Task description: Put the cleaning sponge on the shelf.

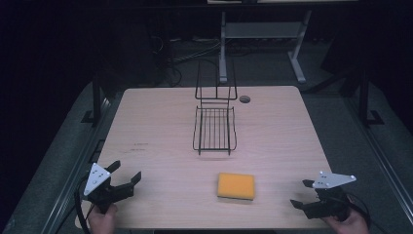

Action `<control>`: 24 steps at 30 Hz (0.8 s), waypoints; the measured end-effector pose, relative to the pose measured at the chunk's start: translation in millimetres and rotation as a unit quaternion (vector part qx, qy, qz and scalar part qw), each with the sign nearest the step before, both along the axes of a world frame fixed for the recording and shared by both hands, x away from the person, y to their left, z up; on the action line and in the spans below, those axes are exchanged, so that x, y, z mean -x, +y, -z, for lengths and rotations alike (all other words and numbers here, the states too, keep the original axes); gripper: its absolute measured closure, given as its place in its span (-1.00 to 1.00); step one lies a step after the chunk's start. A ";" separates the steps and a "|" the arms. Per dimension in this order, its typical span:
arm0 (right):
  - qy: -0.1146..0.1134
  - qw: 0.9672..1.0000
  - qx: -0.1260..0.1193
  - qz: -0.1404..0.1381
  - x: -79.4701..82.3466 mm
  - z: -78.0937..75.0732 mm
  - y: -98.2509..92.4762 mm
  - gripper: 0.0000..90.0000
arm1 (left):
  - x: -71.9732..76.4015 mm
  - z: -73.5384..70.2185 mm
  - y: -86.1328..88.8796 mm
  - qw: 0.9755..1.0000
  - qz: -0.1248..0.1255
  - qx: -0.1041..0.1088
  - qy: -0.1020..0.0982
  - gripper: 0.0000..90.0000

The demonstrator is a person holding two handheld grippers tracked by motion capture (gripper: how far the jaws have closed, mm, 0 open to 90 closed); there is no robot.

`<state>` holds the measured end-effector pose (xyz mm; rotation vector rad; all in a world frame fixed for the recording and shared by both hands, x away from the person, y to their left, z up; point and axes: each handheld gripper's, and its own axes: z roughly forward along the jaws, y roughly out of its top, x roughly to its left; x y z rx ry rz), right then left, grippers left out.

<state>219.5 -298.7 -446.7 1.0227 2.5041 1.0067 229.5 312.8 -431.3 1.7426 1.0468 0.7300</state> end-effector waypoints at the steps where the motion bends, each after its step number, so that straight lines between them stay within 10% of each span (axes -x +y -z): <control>1: 0.001 1.000 0.002 -0.002 -0.4 -0.2 0.4 -0.62 | -0.1 -0.1 -0.5 1.000 0.001 -0.002 0.000 -0.70; 24: 0.011 0.999 0.011 -0.043 -19.4 -8.9 25.4 -0.62 | 1.5 -0.7 -1.0 1.000 0.003 -0.005 -0.002 -0.70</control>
